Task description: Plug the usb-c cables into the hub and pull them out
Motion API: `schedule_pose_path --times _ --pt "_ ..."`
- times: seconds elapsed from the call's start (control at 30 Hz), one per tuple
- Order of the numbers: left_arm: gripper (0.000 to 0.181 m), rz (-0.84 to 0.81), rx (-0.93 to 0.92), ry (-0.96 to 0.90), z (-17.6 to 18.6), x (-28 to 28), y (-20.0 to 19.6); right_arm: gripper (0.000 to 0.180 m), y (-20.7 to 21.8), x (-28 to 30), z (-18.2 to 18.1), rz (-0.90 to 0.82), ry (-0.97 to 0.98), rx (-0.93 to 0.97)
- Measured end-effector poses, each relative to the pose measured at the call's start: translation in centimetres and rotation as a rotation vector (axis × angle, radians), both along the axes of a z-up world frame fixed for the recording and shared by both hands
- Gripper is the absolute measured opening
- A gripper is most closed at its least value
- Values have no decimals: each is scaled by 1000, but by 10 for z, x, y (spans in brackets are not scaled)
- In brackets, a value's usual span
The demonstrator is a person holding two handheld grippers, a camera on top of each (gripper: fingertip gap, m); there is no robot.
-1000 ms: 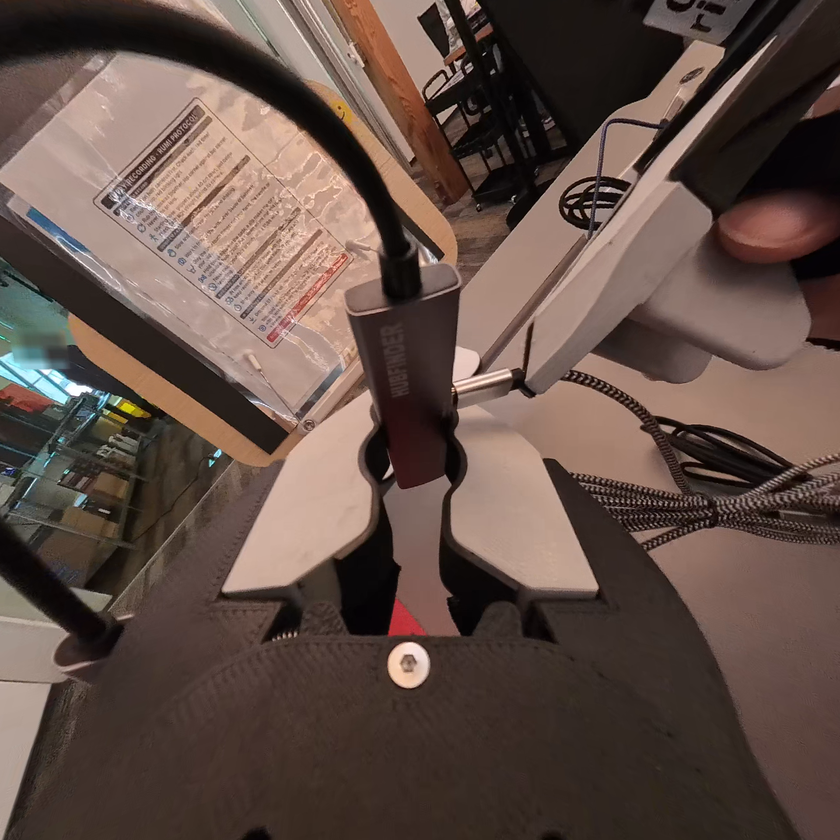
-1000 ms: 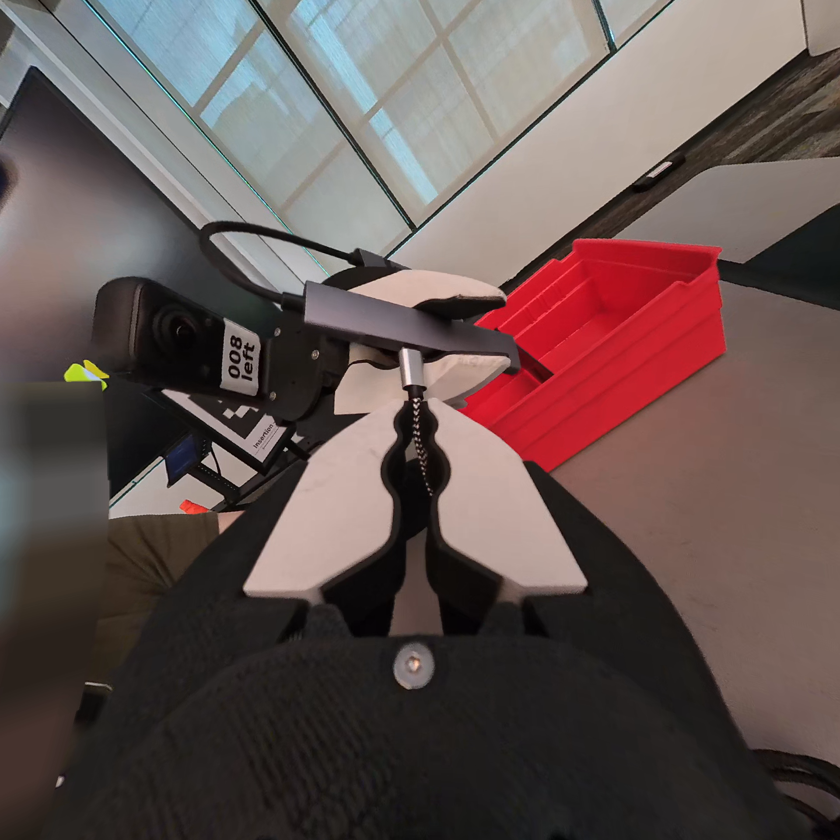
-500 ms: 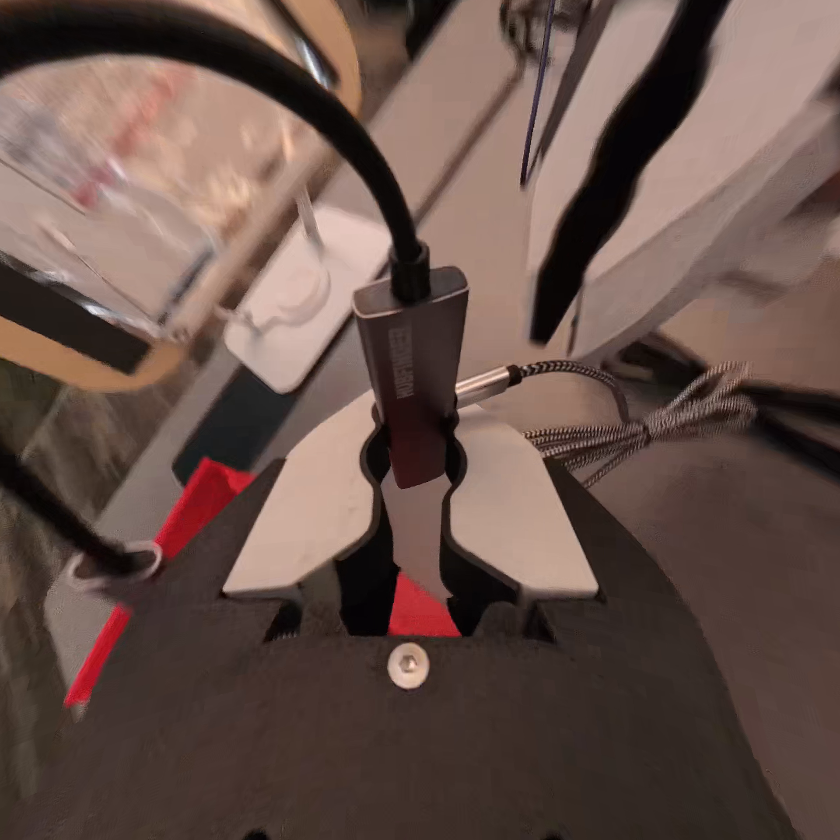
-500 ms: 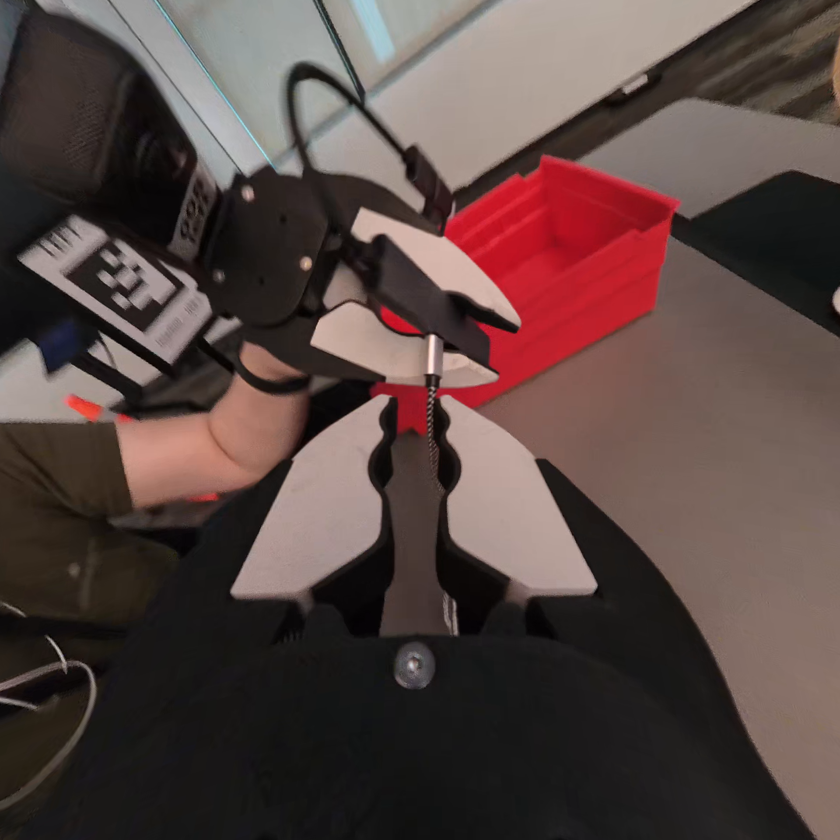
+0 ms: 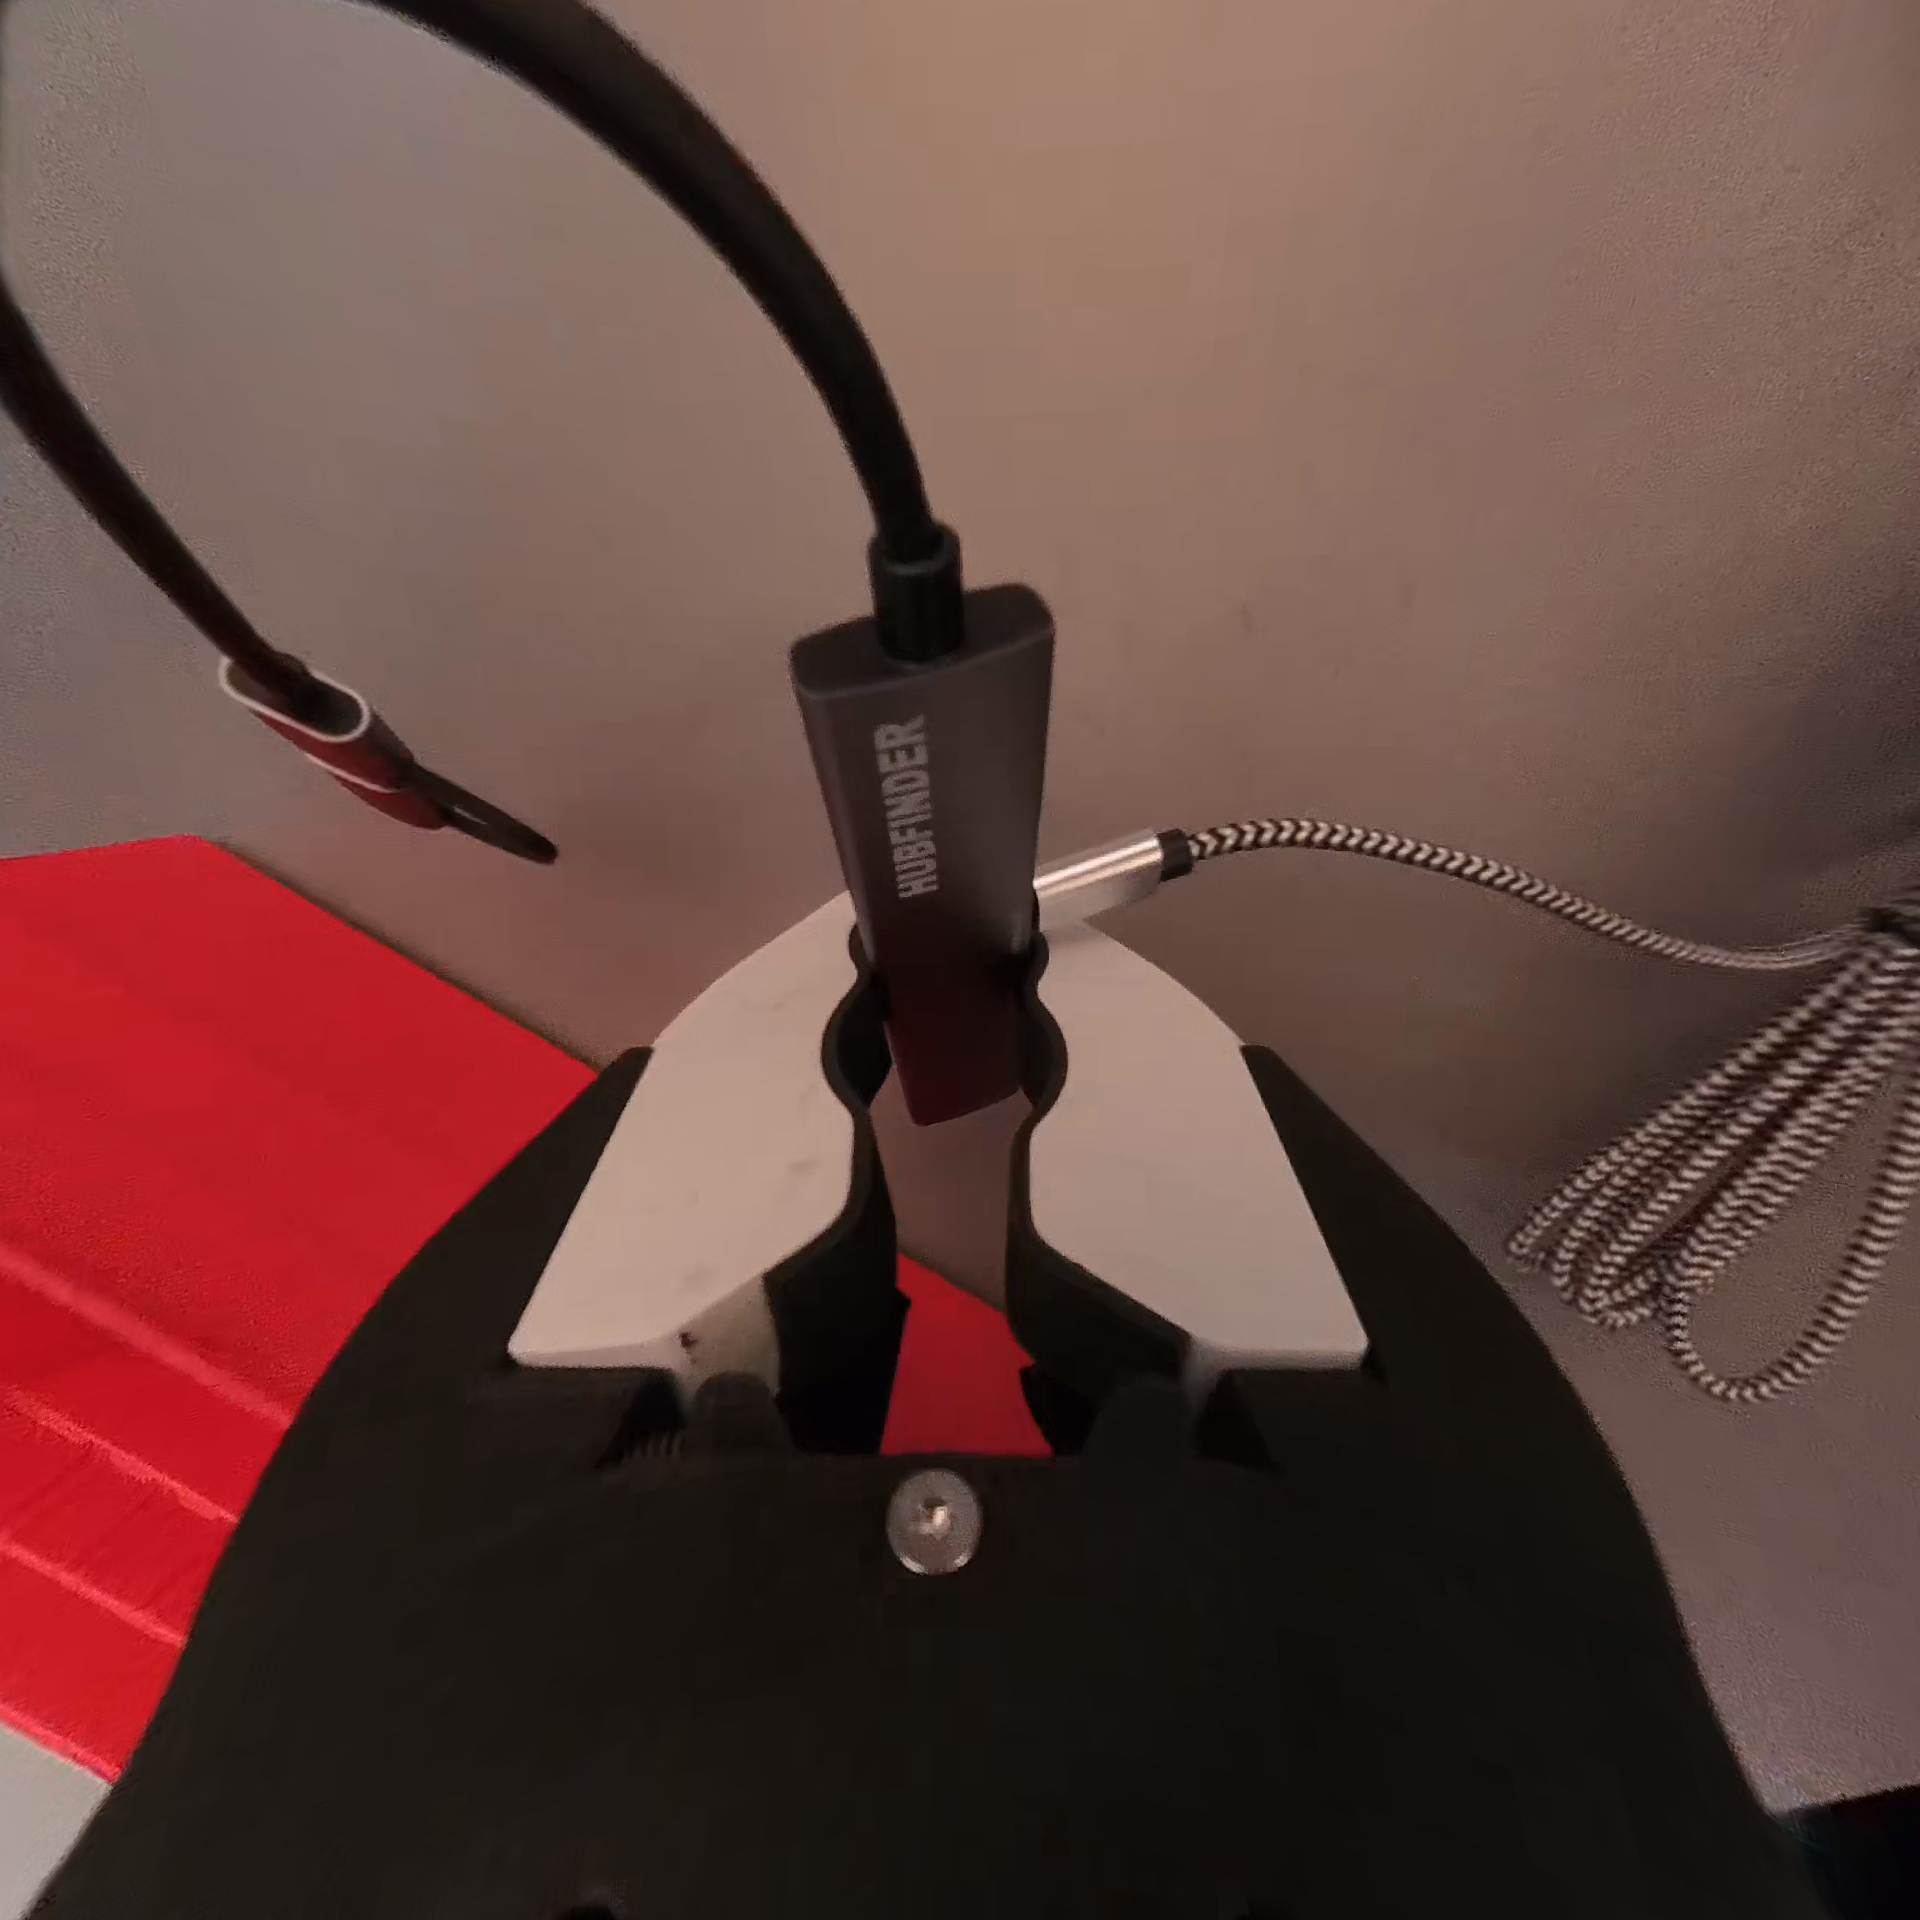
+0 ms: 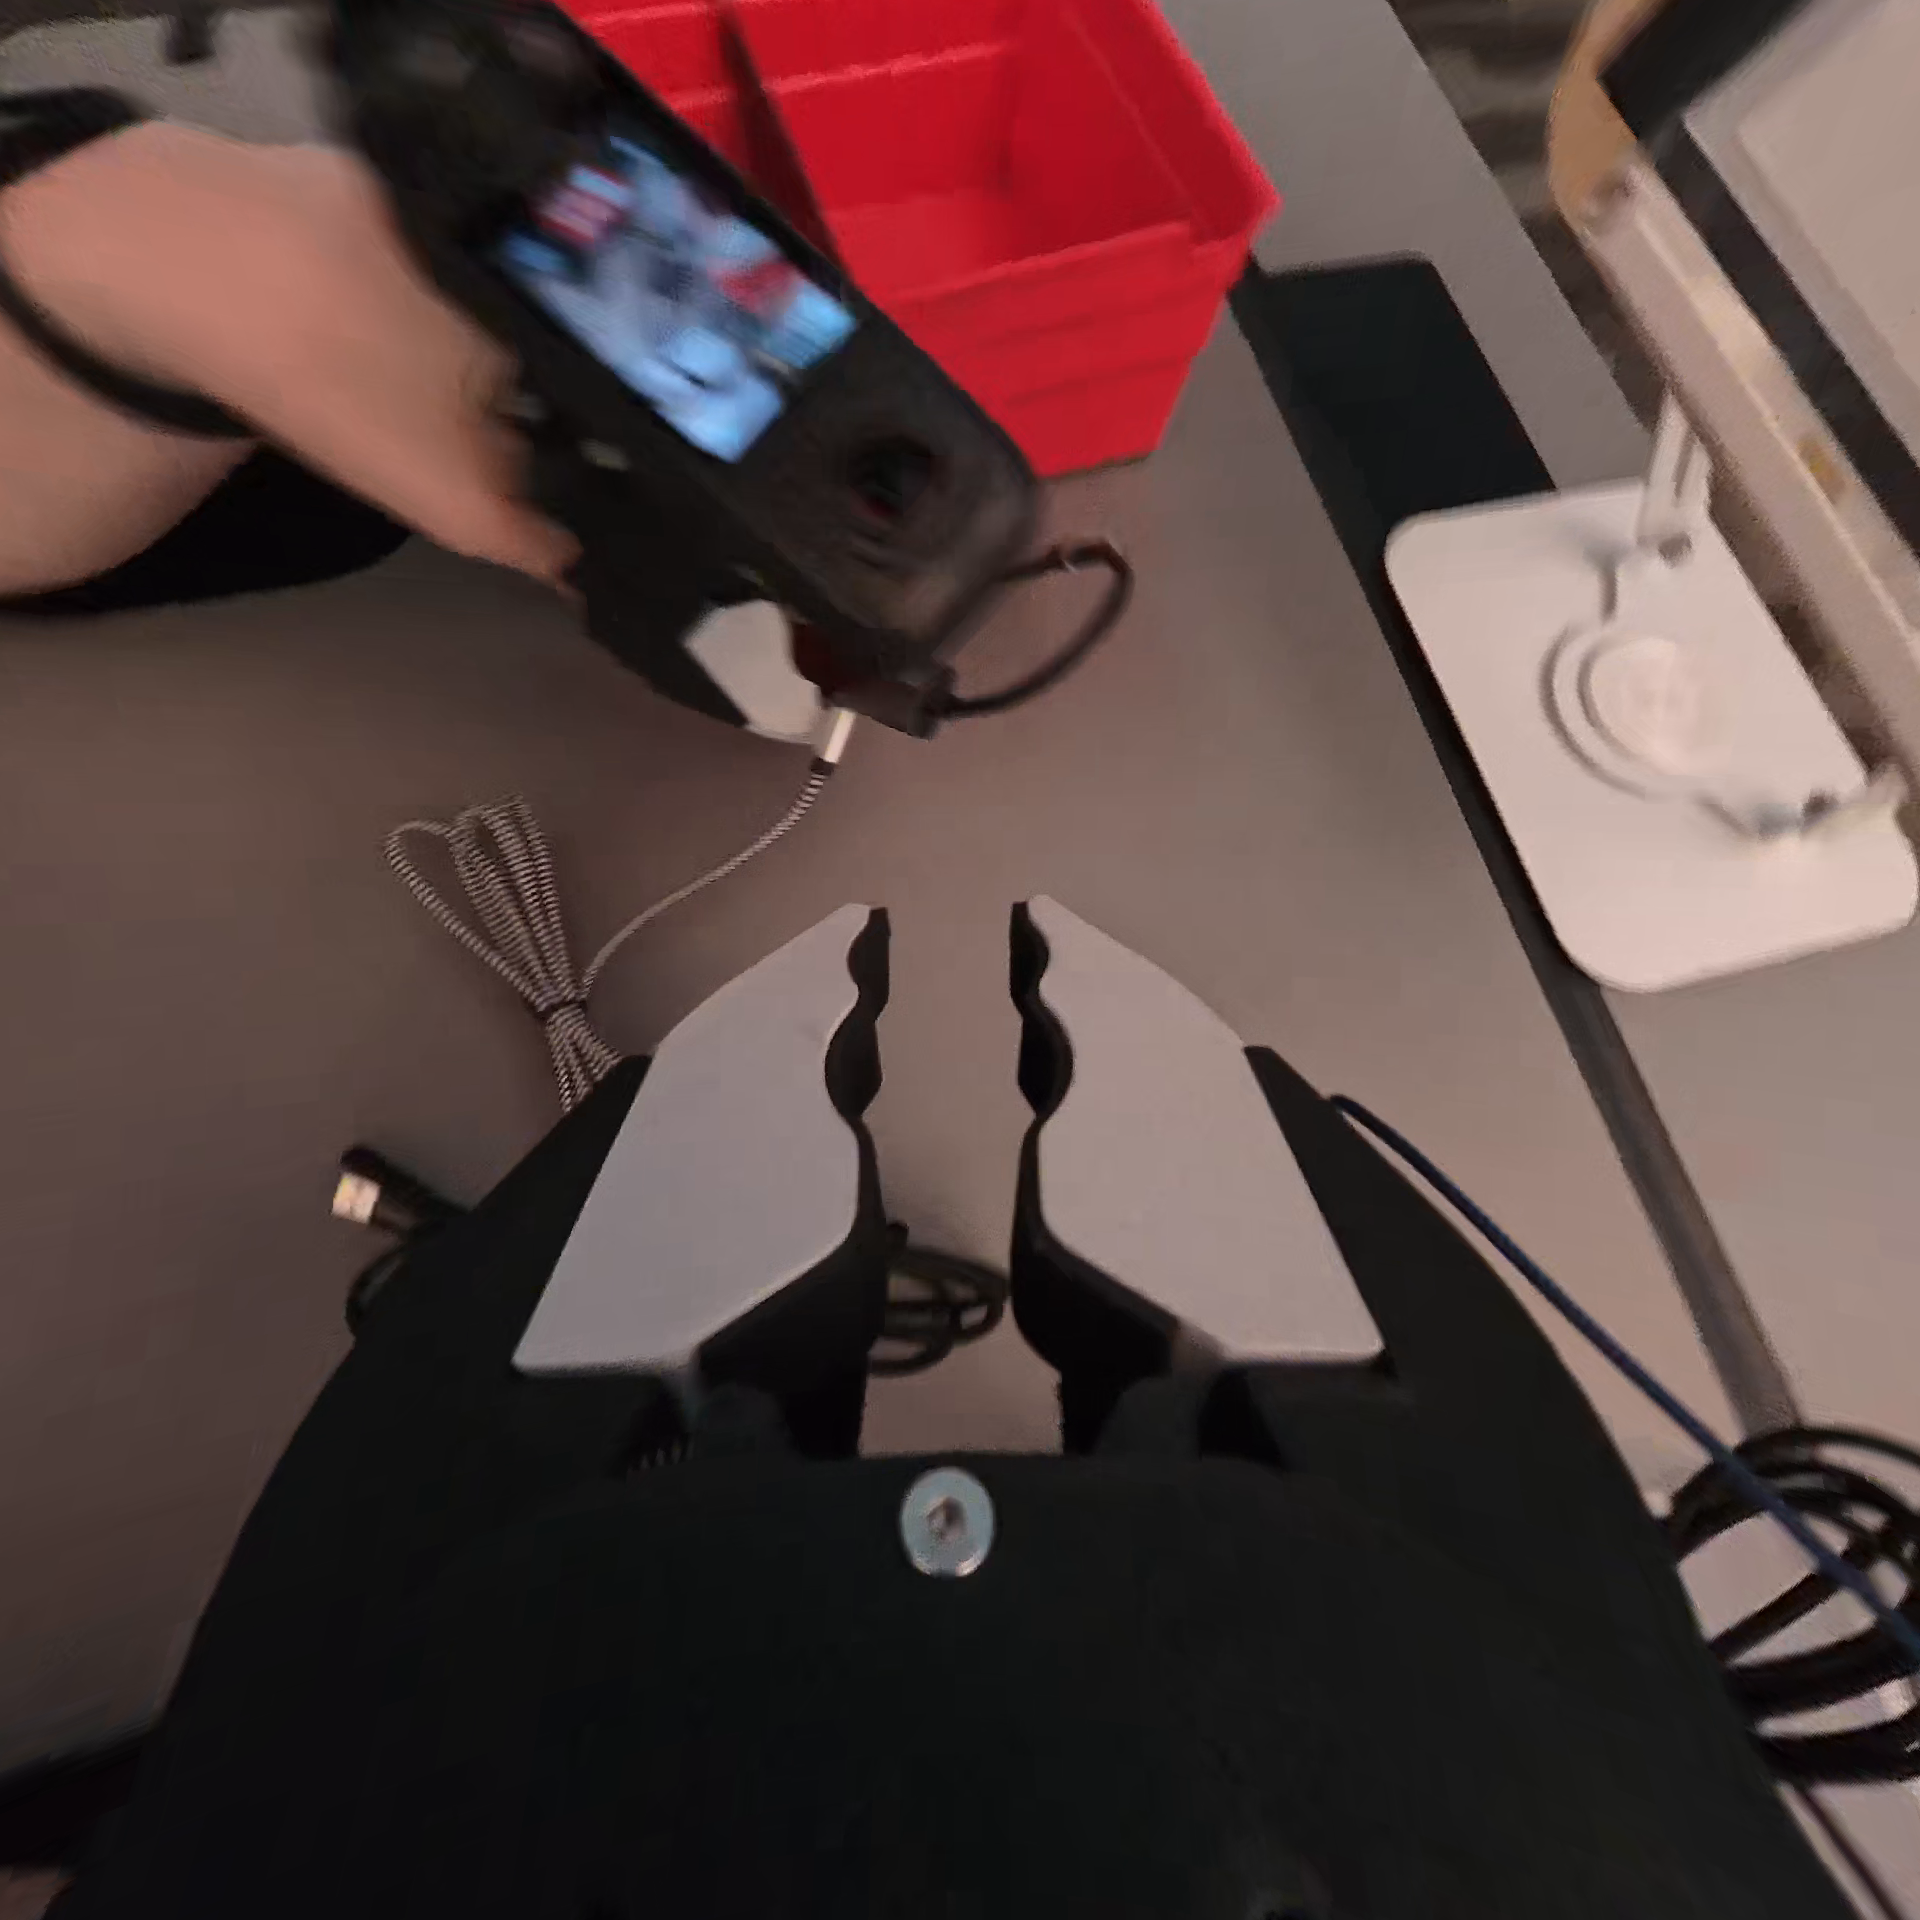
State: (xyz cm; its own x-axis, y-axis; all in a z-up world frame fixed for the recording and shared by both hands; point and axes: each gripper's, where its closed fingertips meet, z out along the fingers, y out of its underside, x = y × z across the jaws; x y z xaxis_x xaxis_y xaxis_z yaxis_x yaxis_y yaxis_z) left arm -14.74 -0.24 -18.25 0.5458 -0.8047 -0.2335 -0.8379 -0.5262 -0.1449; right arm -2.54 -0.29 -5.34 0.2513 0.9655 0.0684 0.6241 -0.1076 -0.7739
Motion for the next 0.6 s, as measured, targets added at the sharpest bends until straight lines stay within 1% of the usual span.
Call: schedule_pose_path --times 0.03,0.1,0.13,0.2,0.23,0.27,0.37,0.4,0.47,0.53,0.6 --pt "21 4 -20 37 -7 -2 -1 24 -11 1 2 73 3 32" --pt "21 5 -37 78 -16 -2 -4 24 -42 1 0 243 -14 34" --pt "21 17 -47 81 -19 -1 -6 24 -63 2 -5 350 -28 -9" --pt "21 36 -43 66 -21 5 -6 23 -125 8 -11 642 -30 -208" --pt "21 30 -41 40 -22 11 -6 23 -147 12 -15 744 -45 -290" --pt "21 26 -47 17 -22 15 -7 22 -157 12 -21 791 -84 -319" --pt "21 31 -54 -9 -22 17 -8 20 -162 3 -45 788 -236 -366" --pt "22 36 -53 -14 -22 16 -7 18 -166 0 -49 803 -259 -387" --pt "33 46 -57 -15 -22 14 -7 16 -170 -7 -56 813 -274 -402" --pt "52 54 -91 -23 -22 14 -11 16 -175 -12 -64 808 -302 -440" --pt "60 55 -143 -50 -22 17 -19 17 -176 -12 -75 794 -367 -448"
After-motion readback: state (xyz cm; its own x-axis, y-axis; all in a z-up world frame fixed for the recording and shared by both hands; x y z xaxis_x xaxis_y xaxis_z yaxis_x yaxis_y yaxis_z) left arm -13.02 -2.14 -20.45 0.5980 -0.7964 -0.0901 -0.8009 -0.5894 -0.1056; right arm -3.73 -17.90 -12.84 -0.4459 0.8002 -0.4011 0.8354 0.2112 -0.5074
